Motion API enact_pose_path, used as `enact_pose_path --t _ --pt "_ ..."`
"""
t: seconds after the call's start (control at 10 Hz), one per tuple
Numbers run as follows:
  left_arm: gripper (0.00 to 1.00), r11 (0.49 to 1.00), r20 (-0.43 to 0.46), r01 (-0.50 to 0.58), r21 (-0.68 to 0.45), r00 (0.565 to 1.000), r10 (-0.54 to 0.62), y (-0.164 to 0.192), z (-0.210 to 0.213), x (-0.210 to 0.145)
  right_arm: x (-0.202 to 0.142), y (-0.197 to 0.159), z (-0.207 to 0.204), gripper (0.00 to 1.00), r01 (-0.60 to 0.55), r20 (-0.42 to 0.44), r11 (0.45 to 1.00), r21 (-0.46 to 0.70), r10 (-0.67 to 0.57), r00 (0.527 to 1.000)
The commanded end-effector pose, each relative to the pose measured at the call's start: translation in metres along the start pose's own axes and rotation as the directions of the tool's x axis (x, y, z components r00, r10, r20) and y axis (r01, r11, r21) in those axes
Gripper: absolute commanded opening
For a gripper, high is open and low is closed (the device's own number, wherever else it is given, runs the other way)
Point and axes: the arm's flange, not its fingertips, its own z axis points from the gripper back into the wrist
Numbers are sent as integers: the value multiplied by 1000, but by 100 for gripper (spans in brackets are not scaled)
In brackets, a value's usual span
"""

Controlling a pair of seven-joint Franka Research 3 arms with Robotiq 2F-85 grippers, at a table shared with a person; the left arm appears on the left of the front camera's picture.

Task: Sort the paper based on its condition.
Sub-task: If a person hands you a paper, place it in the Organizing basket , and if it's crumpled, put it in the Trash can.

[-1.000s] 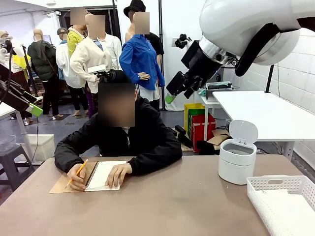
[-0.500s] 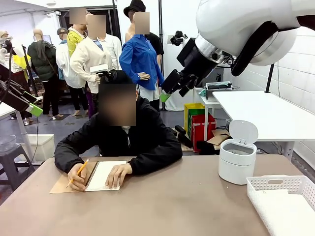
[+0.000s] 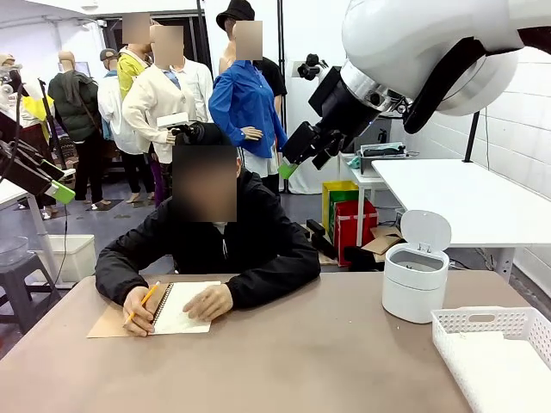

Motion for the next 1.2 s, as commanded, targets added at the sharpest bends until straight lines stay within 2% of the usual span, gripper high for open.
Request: enact_pose_path --t 0.0,1.1 --pt "100 1000 7 -2 -5 1000 2 1 1 -1 -1 0 1 100 0 -3 1000 -1 0 1000" --pt "100 1000 7 -2 -5 1000 2 1 1 -1 -1 0 1 100 0 -3 1000 -1 0 1000"
